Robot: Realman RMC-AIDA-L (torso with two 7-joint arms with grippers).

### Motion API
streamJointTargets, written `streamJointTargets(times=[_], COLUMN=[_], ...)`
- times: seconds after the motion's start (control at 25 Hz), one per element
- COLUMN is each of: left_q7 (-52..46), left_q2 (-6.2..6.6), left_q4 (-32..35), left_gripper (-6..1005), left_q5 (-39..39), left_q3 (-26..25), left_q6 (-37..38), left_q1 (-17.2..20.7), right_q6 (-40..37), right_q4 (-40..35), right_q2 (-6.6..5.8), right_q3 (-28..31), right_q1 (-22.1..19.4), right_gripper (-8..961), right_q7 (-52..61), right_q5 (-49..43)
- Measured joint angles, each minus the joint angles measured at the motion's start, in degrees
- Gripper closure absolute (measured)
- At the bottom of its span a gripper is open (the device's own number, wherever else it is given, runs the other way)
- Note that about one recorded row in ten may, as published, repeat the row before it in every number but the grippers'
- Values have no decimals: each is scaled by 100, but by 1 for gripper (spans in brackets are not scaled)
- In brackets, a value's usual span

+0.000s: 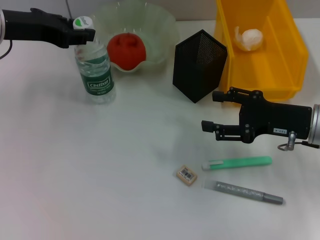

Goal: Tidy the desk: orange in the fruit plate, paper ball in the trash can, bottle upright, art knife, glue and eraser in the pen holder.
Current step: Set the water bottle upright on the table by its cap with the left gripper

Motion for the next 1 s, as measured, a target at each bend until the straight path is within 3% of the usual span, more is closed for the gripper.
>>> streamJointTargets(times=[1.0], left_q7=[107], left_q2=[-22], left_q4=[0], left_gripper=[560], left_q5=[-37], left_q3=[0], left_q6=[1], left_q1=[27], right_q6=[-8], right_q4=[0], right_q2=[0], right_q3=[0], right_q1=[8], right_gripper=[124], right_q7=[35], right_q5=[0])
